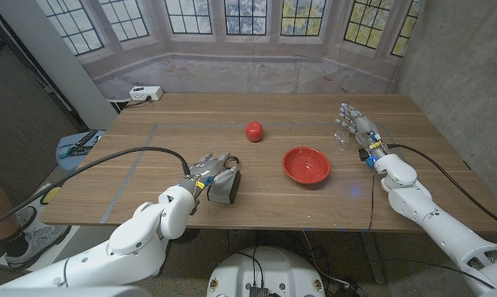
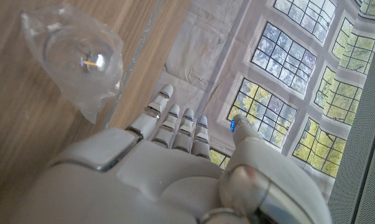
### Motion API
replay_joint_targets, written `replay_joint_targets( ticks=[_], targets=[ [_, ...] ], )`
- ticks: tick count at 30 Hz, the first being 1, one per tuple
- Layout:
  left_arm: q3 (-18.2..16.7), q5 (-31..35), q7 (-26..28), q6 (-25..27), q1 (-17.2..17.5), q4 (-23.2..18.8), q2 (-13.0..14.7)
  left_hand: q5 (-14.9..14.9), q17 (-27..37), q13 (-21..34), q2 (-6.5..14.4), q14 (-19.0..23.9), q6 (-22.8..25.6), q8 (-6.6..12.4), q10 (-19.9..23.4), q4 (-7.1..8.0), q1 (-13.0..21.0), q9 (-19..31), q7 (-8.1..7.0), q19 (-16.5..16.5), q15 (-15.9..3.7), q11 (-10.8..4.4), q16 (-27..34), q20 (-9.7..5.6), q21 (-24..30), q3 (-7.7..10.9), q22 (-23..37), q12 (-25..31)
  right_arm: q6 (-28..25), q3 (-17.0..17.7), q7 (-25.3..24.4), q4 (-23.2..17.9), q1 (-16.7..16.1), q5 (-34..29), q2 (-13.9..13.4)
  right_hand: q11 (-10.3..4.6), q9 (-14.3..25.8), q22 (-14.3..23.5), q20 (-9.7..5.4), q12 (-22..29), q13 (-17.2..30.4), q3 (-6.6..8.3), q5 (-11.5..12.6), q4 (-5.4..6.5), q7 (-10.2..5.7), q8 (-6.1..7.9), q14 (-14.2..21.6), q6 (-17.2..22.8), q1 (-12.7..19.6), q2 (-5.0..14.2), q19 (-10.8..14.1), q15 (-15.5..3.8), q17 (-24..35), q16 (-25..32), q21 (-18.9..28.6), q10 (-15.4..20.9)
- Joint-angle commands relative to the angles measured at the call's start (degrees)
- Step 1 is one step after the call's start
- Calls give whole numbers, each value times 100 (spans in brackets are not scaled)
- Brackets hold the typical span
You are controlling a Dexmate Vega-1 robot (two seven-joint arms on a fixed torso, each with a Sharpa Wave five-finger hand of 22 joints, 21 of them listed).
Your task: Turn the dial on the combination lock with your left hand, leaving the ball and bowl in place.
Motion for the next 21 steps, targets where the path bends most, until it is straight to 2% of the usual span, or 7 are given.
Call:
replay_joint_targets(
  ticks=[1,21],
  targets=[
    [42,-37,93,111,47,-59,41,22,5,3,31,49,-3,-15,51,-24,14,16,-27,-37,-1,3,15,71,4,8,17,-2,37,21,-31,-32,-52,-2,-12,17,22,30,-284,22,19,18,-17,29,4,2,-5,-22,26,-8,33,-322,25,24,26,0],
    [-14,-259,186,141,49,-103,143,24,5,4,30,64,-5,-18,58,-25,15,17,-30,-11,-12,-6,10,71,4,8,16,-15,36,11,-71,15,-31,-11,34,20,21,30,-287,21,19,20,-18,32,-3,4,-7,-21,25,-6,39,-320,26,24,27,-5]
  ],
)
